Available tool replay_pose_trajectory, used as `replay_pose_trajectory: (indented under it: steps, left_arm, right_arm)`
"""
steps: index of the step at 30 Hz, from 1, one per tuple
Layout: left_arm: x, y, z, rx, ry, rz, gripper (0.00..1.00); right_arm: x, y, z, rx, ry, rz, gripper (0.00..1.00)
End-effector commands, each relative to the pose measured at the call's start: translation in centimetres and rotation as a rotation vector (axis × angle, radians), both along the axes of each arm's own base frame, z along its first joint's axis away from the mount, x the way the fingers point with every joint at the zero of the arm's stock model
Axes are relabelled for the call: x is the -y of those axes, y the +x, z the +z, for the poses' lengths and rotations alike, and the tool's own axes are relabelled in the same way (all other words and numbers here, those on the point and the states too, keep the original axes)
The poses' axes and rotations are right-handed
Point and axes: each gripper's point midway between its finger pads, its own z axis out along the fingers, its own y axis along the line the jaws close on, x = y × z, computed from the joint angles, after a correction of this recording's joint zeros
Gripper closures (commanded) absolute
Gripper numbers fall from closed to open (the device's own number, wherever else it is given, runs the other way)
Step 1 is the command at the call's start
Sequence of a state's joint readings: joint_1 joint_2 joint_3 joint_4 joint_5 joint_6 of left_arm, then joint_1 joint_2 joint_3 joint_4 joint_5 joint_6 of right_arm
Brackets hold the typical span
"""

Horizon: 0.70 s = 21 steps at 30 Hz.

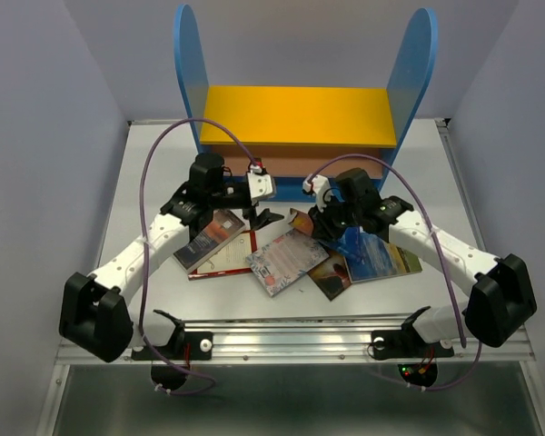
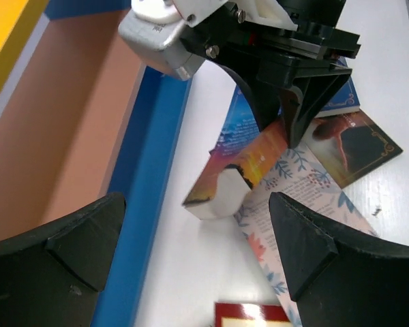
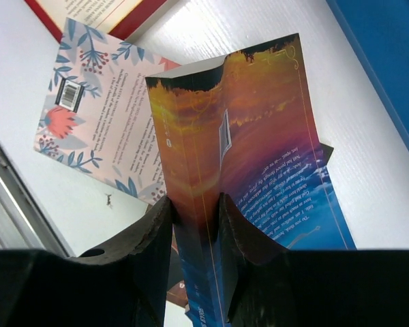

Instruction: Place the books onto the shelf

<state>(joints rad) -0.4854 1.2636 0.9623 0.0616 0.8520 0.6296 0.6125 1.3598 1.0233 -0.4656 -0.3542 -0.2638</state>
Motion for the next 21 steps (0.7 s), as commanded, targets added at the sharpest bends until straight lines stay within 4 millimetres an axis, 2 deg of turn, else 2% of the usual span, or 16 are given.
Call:
replay_pose_trajectory:
  steps: [1,3,4,7,8,9,10,15,18,21]
  left_arm:
    - [2.3,-0.4,2.6,0.165,-0.002,-0.195,0.01]
    - [3.1,0.0,1.9,0.220,0.066,-0.237,0.01]
    - [3.2,0.6,1.1,0.177,0.124,-0.236,0.01]
    - [3.1,0.2,0.4,0.167,0.213,-0.331,0.01]
    - [3.2,0.3,-0.9,0.135,0.242,-0.356,0.01]
    - [3.5,0.7,0.1,0.151,0.240,-0.365,0.01]
    - [3.4,0.2,-0.3,0.130,0.257,-0.392,0.01]
    - [3.3,0.5,-2.0,0.086,0.319,-0.434,0.01]
    - [3.0,-0.1,-2.7,0.068,0.342,-0.470,0.01]
    - [2.8,-1.9,-2.5,0.028,0.321,-0.546,0.01]
  right_arm:
    - [-1.8,-0.9,4.6,-0.014,0.139,0.102,0.99]
    - [-1.7,-0.6,5.4,0.001,0.149,0.102,0.99]
    - [-1.8,-0.5,6.1,0.012,0.159,0.104,0.99]
    - [-2.1,-0.2,7.5,0.033,0.183,0.101,0.99]
    - [-1.9,0.2,7.8,0.045,0.177,0.081,0.99]
    - [-1.9,0.5,8.3,0.063,0.175,0.079,0.99]
    - [-1.8,0.7,8.4,0.075,0.168,0.070,0.99]
    - [-1.6,1.4,9.3,0.101,0.158,0.042,0.99]
    - [-0.9,2.1,9.9,0.138,0.145,-0.007,0.99]
    - [-0.1,2.5,10.1,0.159,0.126,-0.058,0.99]
